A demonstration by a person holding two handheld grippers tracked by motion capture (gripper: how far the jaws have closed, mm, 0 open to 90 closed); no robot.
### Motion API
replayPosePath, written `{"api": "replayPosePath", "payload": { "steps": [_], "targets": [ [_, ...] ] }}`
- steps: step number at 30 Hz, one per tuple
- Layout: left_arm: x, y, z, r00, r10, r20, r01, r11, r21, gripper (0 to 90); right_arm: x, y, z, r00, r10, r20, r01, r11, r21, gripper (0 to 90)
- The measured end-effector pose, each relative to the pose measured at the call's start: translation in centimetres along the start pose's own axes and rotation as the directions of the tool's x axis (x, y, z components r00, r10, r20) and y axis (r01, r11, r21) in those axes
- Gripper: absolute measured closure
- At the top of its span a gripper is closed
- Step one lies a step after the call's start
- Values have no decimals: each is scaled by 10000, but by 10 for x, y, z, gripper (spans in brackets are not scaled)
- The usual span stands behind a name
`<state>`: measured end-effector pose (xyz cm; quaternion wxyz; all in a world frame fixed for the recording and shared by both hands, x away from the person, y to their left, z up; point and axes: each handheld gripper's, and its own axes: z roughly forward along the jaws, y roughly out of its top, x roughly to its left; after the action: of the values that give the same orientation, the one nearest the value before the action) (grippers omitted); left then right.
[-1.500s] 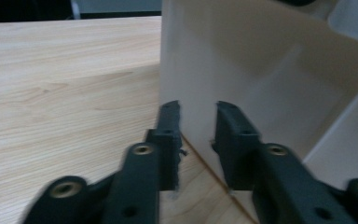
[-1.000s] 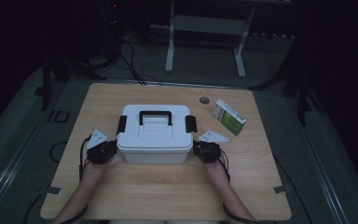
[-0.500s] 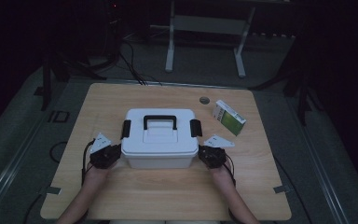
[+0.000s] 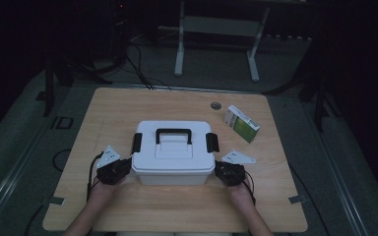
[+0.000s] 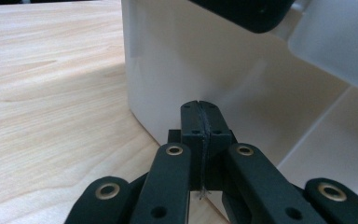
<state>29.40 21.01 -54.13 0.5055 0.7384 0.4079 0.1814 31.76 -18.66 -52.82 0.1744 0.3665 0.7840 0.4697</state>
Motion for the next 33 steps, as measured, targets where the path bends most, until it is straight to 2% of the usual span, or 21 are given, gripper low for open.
{"api": "replayPosePath", "payload": {
  "steps": [1, 5, 18, 33],
  "targets": [
    [-1, 0, -1, 10000, -37, 45, 36, 10000, 25, 896, 0, -1, -2, 10000, 86, -36, -87, 10000, -20, 900],
    [-7, 0, -3, 9999, 80, 78, -81, 9999, 141, 896, 4, -4, -8, 9998, -155, 159, 153, 9998, 88, 900],
    [-26, -6, -8, 9978, 173, 635, -189, 9995, 247, 896, 7, -20, -33, 10000, 5, 31, -5, 10000, 18, 900],
    [-37, -10, -15, 9945, 251, 1019, -291, 9989, 380, 897, 11, -28, -48, 9999, -17, -121, 17, 10000, 56, 900]
  ]
}}
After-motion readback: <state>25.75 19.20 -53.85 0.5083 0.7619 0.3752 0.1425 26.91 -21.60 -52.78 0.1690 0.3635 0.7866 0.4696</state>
